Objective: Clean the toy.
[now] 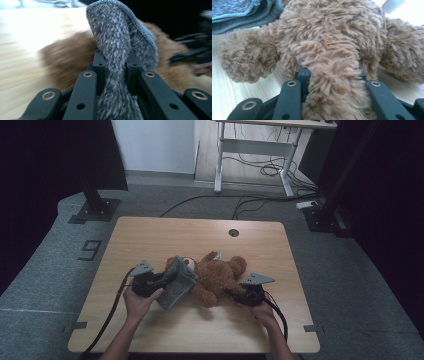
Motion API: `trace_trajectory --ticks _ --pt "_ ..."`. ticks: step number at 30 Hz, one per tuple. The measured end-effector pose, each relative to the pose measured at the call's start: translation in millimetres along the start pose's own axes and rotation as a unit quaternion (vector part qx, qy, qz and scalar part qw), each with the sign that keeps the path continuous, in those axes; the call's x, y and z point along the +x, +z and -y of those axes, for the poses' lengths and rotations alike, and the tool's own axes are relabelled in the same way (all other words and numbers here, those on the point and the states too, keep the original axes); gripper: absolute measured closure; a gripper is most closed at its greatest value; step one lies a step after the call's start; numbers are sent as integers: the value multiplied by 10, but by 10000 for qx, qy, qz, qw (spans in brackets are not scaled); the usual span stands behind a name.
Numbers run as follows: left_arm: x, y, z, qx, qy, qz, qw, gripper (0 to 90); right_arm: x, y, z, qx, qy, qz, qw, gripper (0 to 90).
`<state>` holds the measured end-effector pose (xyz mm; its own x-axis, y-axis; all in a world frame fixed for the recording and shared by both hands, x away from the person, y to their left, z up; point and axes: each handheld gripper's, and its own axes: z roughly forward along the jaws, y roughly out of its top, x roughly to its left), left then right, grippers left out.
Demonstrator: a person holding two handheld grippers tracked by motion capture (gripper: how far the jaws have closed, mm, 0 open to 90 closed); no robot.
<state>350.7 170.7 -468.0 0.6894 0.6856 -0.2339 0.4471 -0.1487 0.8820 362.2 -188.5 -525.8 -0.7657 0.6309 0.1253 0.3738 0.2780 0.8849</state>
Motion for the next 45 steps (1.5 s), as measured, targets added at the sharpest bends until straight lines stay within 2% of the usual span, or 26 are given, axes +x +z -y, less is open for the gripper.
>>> trace_trajectory --ticks 7,11,14,16,18,21,24,27,35,39,45 --pt "-438 355 -198 78 242 588 9979 753 -1 1 0 2 5 -2 10000 639" --pt "-658 582 -241 230 400 756 9961 752 -3 2 3 -1 20 -17 10000 637" --pt "-694 795 -192 383 242 798 9958 752 -6 3 1 0 9 -26 10000 636" --pt "-717 894 -131 470 219 778 9956 752 -8 2 2 5 8 -32 10000 636" --pt "-728 935 -81 529 288 743 9954 751 -11 1 6 17 15 -30 10000 636" --pt "-723 894 -72 560 454 623 9955 750 -11 1 11 33 -14 -49 10000 637" --pt "-684 809 -58 520 526 485 9961 749 -6 -3 10 43 -30 -58 10000 636" --pt "-576 676 -3 456 394 375 9975 748 -6 -7 11 49 -35 -69 10000 637" --pt "-229 297 143 264 272 -213 9991 747 -6 -13 14 57 -44 -80 9999 637" --pt "-26 120 209 152 65 -258 9995 742 -2 -14 14 64 -63 -88 9999 637" --pt "166 -102 287 81 -101 -507 9986 742 3 -17 17 66 -73 -108 9999 637"
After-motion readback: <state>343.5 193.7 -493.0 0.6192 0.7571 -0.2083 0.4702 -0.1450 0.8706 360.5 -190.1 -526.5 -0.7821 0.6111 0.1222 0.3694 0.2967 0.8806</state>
